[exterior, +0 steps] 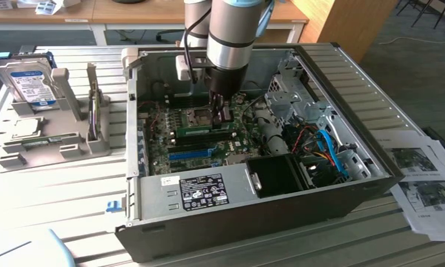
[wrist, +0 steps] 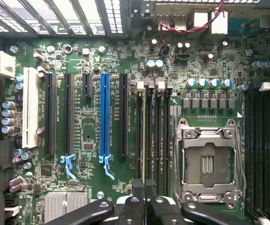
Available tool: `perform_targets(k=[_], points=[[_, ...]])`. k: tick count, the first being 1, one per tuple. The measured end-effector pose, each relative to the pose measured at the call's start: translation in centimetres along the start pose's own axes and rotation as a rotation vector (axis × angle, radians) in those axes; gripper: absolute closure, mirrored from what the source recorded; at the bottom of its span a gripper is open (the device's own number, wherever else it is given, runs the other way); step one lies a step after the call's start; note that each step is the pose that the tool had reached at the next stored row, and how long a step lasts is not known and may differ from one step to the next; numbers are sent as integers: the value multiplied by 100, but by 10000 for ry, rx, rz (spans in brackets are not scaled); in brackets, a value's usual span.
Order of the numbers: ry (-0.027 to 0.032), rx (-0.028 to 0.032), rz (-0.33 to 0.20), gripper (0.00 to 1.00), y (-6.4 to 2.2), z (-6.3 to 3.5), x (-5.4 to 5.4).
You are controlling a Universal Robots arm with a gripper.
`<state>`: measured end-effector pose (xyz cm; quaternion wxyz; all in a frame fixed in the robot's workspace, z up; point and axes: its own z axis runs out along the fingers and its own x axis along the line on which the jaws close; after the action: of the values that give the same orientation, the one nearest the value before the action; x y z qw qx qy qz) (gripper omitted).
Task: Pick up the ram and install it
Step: 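Insert the ram into the slot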
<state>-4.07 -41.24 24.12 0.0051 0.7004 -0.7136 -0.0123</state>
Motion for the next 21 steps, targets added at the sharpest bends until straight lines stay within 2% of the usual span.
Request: perform_targets(k=[21], points=[[1,6,0,89,11,32,1]])
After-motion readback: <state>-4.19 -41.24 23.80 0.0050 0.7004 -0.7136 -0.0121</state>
